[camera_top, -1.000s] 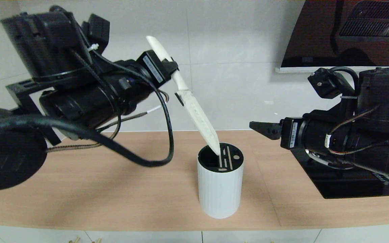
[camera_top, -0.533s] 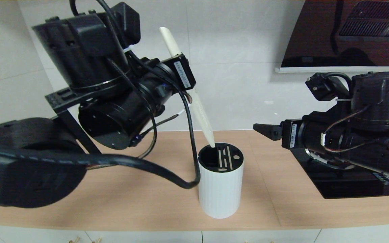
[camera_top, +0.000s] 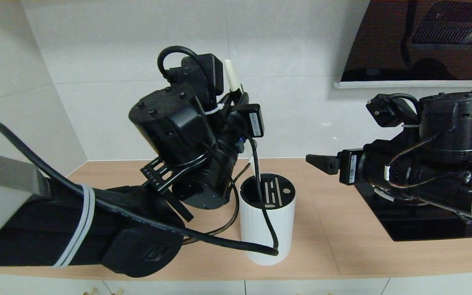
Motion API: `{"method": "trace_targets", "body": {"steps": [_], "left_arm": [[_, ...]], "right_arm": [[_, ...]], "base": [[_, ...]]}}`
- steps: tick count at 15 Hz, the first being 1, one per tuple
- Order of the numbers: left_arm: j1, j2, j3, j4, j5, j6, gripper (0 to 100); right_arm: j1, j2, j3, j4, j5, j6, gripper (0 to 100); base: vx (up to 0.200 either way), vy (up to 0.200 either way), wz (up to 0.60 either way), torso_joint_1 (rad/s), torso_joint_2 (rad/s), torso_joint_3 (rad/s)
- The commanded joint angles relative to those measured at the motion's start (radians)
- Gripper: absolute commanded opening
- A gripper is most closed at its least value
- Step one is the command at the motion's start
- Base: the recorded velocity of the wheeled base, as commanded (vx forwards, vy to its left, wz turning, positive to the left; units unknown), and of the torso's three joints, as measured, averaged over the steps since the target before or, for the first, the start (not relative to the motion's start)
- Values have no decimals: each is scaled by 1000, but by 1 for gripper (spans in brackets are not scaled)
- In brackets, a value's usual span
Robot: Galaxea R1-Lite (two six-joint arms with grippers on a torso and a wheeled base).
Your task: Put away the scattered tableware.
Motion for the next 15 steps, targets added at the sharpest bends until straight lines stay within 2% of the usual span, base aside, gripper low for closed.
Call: {"method": "trace_targets", "body": {"steps": [1,10,11,15], "left_arm": [[-4,26,9,0,1,0,0],[-9,89,29,12,4,-9,0],[-12,98,29,12,4,-20,0],[-24,137,30,10,7,-29,0]], "right_arm": [[0,5,-1,0,0,0,100],[4,6,7,0,0,0,100],[4,8,7,0,0,-2,100],[5,11,7,0,0,-2,100]], "base": [[0,0,0,0,0,0],[0,0,0,0,0,0],[0,0,0,0,0,0],[0,0,0,0,0,0]]}}
